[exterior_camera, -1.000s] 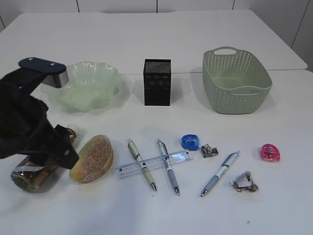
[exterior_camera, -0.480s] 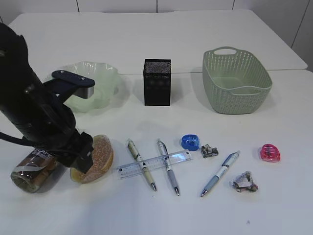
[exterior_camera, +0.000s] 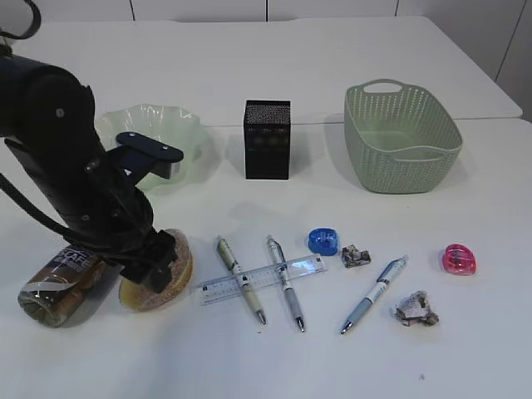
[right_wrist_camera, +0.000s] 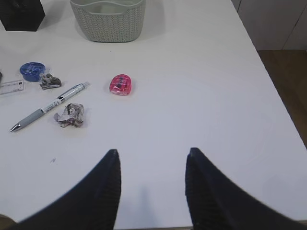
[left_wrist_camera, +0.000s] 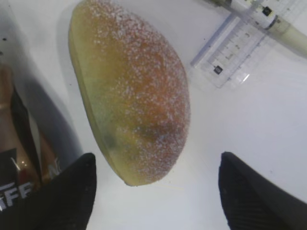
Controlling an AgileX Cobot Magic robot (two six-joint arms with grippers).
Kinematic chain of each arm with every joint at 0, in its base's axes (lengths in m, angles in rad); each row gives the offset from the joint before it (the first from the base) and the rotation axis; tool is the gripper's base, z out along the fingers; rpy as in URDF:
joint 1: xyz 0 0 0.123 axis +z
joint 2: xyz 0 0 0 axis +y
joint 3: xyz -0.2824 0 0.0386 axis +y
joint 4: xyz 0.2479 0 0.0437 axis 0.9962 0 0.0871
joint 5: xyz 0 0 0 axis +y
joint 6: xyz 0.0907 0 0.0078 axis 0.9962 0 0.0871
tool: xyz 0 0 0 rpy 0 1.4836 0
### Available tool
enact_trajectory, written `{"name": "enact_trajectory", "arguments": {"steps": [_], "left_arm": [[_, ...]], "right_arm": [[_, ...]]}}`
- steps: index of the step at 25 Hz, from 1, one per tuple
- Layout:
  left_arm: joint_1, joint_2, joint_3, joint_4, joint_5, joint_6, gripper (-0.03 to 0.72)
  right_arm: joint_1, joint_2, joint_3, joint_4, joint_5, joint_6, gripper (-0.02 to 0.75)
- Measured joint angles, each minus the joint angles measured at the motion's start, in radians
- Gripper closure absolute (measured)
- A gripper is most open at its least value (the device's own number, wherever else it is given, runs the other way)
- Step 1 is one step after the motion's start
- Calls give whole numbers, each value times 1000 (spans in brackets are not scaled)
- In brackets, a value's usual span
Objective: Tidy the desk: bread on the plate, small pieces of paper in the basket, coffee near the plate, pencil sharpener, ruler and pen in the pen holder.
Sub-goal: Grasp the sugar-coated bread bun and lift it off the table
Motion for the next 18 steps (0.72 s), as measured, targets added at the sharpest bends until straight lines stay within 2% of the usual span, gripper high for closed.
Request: {"name": "enact_trajectory", "arguments": {"steps": [14,18], "left_arm": [[0,115,-8,39,-73,-21,113],[0,129,-14,40,-108,-22,136]], "right_arm": [[0,0,0,0,0,0,379],[0,0,0,0,0,0,379]]}}
